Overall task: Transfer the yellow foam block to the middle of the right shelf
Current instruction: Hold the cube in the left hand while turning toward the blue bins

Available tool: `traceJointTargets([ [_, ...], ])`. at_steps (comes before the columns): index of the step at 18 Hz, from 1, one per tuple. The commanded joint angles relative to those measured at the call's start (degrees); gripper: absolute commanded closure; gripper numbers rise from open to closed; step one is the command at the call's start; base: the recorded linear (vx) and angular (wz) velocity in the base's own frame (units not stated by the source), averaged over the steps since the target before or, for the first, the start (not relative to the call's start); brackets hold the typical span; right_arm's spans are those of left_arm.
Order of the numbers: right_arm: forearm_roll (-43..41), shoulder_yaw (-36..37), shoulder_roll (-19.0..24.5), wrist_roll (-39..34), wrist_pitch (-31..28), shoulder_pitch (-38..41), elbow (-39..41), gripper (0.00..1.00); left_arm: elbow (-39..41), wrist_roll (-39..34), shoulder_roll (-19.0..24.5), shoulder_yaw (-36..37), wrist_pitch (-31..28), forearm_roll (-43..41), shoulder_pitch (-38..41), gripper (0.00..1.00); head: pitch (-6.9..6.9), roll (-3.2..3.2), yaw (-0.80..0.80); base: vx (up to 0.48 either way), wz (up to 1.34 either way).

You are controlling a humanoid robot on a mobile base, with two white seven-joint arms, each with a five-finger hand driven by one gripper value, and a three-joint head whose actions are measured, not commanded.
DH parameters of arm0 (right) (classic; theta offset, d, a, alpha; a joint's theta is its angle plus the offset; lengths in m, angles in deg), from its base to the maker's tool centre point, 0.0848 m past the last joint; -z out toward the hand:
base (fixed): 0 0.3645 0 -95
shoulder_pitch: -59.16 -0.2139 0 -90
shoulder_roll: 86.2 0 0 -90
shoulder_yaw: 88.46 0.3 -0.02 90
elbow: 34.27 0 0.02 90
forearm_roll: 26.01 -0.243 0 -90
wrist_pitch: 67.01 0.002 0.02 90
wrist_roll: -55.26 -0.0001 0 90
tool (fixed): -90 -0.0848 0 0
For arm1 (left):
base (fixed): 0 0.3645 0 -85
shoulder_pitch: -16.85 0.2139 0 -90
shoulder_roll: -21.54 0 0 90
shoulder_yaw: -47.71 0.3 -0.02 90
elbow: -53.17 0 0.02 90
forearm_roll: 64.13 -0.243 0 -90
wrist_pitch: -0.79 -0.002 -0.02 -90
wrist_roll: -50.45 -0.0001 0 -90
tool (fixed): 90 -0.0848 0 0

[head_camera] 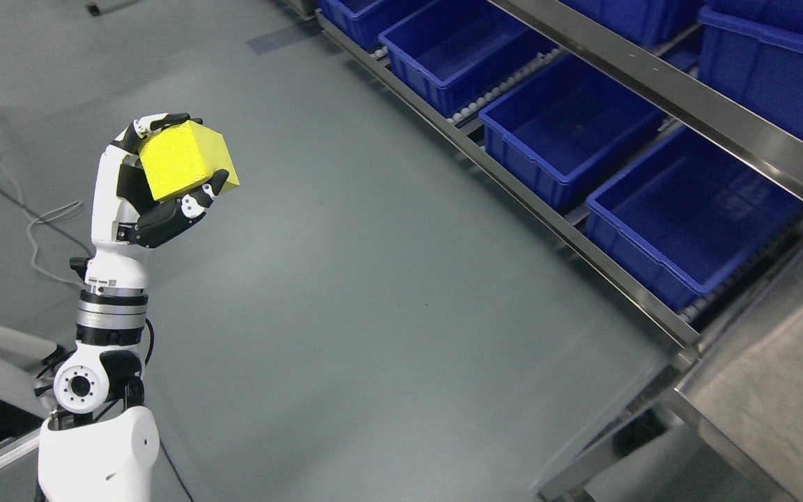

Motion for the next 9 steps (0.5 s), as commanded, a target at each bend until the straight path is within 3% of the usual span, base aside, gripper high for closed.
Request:
traceJointTargets([
  [1, -0.09, 0.0, -1.0, -0.02, -0.19, -0.19, 1.0, 0.0, 0.13, 0.06, 1.0, -1.65, 0.0, 0.01, 0.07, 0.99, 0.0, 0.0, 0.0, 0.094, 0.71],
  [9, -0.09, 0.0, -1.0, -0.02, -0.19, -0.19, 1.0, 0.0, -0.05, 0.06, 1.0, -1.65, 0.0, 0.01, 0.07, 0.98, 0.0, -0.03, 0.0, 0.136, 0.62],
])
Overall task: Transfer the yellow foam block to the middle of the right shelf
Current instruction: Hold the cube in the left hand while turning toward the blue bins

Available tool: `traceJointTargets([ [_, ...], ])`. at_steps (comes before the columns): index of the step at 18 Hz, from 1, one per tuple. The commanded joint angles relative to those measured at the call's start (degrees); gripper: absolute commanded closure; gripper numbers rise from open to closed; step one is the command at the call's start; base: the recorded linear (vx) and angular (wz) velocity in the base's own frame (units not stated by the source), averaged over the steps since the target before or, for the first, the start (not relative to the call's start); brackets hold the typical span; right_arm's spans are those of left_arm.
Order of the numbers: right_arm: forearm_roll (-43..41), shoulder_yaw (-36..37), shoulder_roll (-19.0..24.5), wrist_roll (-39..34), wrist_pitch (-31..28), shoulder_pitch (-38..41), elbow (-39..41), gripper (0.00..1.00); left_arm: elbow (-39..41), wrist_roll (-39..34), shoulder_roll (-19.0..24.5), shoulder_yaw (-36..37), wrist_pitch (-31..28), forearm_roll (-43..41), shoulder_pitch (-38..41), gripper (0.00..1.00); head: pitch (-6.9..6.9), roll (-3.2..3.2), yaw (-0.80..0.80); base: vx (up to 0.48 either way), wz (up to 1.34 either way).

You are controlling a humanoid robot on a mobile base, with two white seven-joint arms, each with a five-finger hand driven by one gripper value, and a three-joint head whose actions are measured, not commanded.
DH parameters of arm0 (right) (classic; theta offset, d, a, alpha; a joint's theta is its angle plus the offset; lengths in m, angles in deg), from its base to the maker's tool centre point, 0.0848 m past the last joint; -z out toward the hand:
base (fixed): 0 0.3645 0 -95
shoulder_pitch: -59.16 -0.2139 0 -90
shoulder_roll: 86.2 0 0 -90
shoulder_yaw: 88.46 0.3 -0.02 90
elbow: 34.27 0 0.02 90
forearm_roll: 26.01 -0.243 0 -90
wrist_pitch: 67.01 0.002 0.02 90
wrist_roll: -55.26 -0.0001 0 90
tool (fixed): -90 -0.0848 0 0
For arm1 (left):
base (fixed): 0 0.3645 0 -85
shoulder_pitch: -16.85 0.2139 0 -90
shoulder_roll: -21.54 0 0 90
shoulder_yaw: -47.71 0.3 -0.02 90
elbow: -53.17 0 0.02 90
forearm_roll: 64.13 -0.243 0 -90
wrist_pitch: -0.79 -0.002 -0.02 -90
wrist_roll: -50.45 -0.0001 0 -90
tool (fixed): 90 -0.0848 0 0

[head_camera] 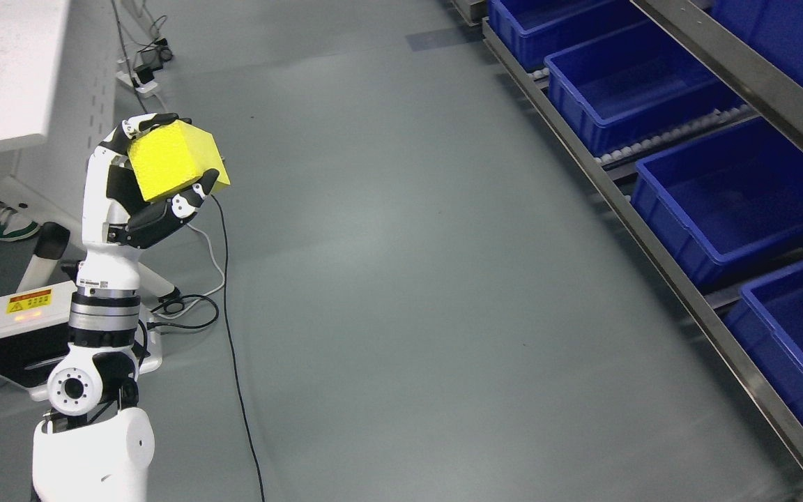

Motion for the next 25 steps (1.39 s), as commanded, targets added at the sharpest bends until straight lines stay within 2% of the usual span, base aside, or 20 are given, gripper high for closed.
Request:
traceJointTargets([
  [1, -0.09, 0.0, -1.0, -0.02, -0.08, -0.17, 1.0, 0.0, -0.2, 0.03, 1.0, -0.66, 0.0, 0.0, -0.08, 0.98, 0.0, 0.0, 0.0, 0.186, 0.49],
  [12, 0.0, 0.0, -1.0, -0.02, -0.08, -0.17, 1.0, 0.0, -0.38, -0.05, 1.0, -0.66, -0.17, 0.0, 0.01, 0.96, 0.0, 0.0, 0.0, 0.253, 0.09],
  [13, -0.09, 0.0, -1.0, -0.02, -0.08, -0.17, 1.0, 0.0, -0.38, -0.14, 1.0, -0.66, -0.26, -0.09, 0.01, 0.94, 0.0, 0.0, 0.0, 0.31, -0.16],
  [16, -0.09, 0.0, -1.0, -0.02, 0.01, -0.17, 1.0, 0.0, -0.38, -0.23, 1.0, -0.48, -2.97, -0.18, -0.08, 0.77, 0.0, 0.0, 0.0, 0.329, -0.22],
  [19, -0.09, 0.0, -1.0, -0.02, 0.01, -0.17, 1.0, 0.0, -0.38, -0.23, 1.0, -0.4, -3.43, -0.26, -0.17, 0.72, 0.0, 0.0, 0.0, 0.344, -0.22],
  [25, -0.09, 0.0, -1.0, -0.02, -0.08, -0.17, 1.0, 0.0, -0.38, -0.23, 1.0, -0.13, -3.6, -0.26, -0.35, 0.71, -0.01, 0.0, 0.0, 0.43, -0.09],
])
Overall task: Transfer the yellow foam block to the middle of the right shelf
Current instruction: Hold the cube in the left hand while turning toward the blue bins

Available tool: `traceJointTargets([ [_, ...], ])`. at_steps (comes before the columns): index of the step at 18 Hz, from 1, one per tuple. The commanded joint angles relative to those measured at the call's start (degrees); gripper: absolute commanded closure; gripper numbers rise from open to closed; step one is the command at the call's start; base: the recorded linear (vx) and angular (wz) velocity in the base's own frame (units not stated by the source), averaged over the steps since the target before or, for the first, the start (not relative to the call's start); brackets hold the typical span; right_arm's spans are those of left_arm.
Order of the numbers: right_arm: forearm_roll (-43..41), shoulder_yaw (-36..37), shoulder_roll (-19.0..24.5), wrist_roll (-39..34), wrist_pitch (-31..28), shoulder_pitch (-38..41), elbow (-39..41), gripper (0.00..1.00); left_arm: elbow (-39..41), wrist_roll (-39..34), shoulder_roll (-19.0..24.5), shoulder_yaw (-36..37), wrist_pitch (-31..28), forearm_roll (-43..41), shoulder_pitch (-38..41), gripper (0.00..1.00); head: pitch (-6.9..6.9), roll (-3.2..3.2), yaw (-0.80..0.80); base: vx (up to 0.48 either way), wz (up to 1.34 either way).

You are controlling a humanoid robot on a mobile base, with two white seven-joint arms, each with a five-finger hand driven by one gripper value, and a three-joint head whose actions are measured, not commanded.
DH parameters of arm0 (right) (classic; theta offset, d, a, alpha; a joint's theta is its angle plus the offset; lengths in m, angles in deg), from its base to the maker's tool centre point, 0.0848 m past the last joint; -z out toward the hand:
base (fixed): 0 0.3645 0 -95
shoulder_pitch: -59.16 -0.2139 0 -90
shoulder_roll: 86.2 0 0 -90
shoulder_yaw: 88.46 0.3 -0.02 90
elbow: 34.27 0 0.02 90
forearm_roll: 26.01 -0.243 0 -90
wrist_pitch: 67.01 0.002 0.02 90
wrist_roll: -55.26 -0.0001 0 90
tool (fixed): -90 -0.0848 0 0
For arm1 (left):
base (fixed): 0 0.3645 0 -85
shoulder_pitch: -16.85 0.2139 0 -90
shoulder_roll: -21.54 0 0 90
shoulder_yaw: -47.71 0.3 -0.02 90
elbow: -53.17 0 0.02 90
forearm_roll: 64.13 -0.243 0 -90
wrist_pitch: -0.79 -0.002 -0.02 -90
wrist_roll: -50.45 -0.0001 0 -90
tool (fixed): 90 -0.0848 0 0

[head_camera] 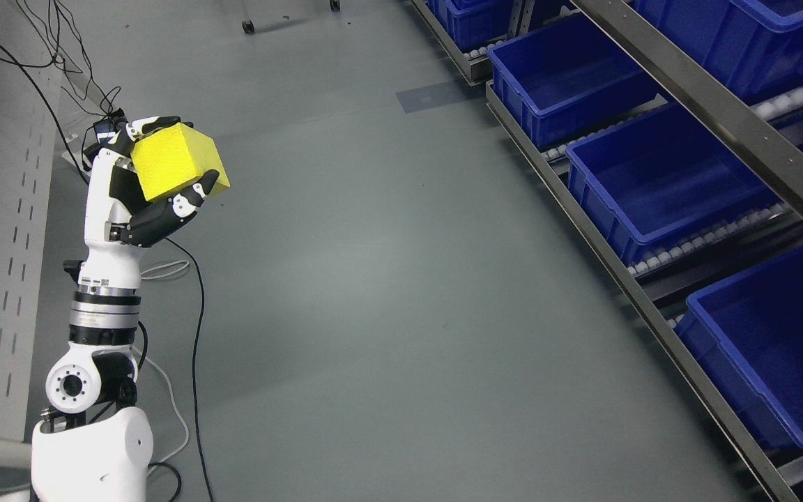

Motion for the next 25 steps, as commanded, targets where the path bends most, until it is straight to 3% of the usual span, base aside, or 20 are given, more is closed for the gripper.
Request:
traceJointTargets([
  [1, -0.09, 0.0, -1.0, -0.02, 0.3, -0.17, 1.0, 0.0, -0.04, -0.01, 1.0, 0.29, -0.16, -0.04, -0.18, 0.71, 0.0, 0.0, 0.0, 0.476, 0.0],
  [11, 0.0, 0.0, -1.0, -0.02, 0.21, -0.17, 1.0, 0.0, -0.13, 0.08, 1.0, 0.38, -0.24, -0.04, -0.7, 0.71, 0.0, 0.0, 0.0, 0.46, -0.2],
  [25, -0.09, 0.0, -1.0, -0.02, 0.21, -0.17, 1.0, 0.0, 0.31, 0.08, 1.0, 5.64, -0.51, -0.21, -1.06, 0.71, 0.0, 0.0, 0.0, 0.365, -0.78],
])
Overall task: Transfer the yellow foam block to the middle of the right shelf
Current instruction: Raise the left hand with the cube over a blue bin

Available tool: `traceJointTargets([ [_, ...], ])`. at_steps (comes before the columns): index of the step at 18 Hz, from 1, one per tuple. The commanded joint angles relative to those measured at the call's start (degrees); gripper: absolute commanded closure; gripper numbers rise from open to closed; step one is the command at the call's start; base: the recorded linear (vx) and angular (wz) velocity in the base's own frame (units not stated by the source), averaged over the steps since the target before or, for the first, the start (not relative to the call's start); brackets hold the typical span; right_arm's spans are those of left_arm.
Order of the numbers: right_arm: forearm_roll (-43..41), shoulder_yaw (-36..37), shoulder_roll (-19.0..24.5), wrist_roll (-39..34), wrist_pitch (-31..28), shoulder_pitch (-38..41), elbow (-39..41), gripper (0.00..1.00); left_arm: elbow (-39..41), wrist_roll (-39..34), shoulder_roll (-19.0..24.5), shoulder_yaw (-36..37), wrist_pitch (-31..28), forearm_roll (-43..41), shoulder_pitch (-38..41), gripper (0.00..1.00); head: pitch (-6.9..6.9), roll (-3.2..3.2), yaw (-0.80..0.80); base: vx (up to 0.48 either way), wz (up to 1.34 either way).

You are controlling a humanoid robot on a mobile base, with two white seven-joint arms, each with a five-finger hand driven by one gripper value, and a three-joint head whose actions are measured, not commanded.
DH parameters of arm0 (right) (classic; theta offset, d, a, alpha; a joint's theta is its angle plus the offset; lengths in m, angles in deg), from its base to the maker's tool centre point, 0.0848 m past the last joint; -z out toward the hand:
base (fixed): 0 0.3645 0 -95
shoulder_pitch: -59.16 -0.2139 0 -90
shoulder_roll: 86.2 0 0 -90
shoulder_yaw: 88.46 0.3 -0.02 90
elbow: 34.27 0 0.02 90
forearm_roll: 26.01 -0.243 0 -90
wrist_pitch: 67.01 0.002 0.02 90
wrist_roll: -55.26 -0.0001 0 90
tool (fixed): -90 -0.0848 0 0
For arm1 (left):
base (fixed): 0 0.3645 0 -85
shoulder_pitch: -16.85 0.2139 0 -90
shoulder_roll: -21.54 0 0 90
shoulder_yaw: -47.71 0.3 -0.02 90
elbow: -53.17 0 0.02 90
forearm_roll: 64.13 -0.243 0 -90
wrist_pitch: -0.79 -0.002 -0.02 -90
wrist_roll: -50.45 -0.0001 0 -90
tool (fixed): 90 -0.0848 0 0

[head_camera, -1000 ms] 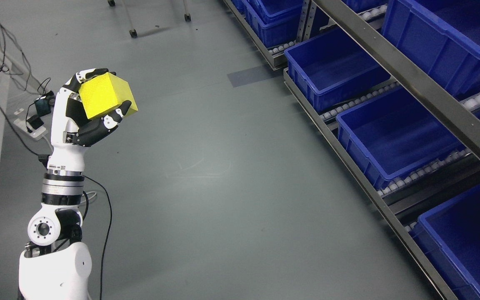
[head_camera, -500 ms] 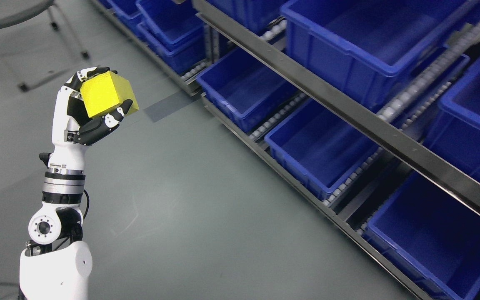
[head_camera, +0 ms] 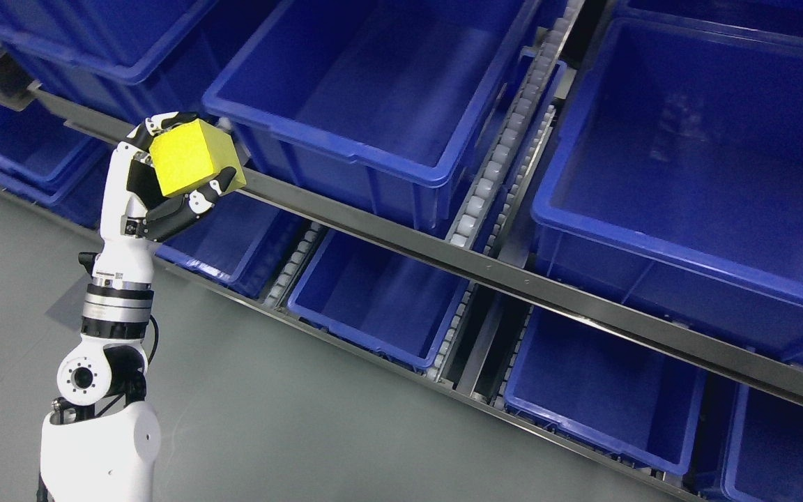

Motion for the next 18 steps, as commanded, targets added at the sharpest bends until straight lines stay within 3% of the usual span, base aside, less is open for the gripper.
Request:
traceJointTargets([
  [1, -0.09, 0.0, -1.0, -0.02, 0.04, -0.18, 1.0, 0.0, 0.53, -0.02, 1.0, 3.87, 0.04, -0.06, -0.42, 0.71, 0.0, 0.0, 0.0, 0.288, -0.6],
  [4, -0.09, 0.0, -1.0, -0.02, 0.04, -0.18, 1.0, 0.0, 2.45, 0.15, 1.0, 6.59, -0.65, -0.06, -2.61, 0.72, 0.0, 0.0, 0.0, 0.192, -0.48],
  [8, -0.09, 0.0, -1.0, -0.02, 0.04, -0.18, 1.0, 0.0, 7.28, -0.02, 1.0, 8.27, -8.81, 0.02, -10.77, 0.72, 0.01, 0.0, 0.0, 0.154, -0.36],
  [12, -0.09, 0.0, -1.0, -0.02, -0.05, -0.18, 1.0, 0.0, 8.09, -0.72, 1.0, 8.44, -20.32, 0.02, -18.08, 0.72, 0.01, 0.0, 0.0, 0.047, -0.11],
  [16, -0.09, 0.0, -1.0, -0.02, 0.04, -0.1, 1.0, 0.0, 7.83, -3.44, 1.0, 8.62, -39.2, -0.15, -20.64, 0.71, 0.01, 0.0, 0.0, -0.002, 0.03],
  [18, -0.09, 0.0, -1.0, -0.02, -0.05, -0.18, 1.0, 0.0, 6.25, -6.95, 1.0, 8.62, -44.58, -0.67, -23.18, 0.71, 0.01, 0.0, 0.0, -0.017, 0.0],
])
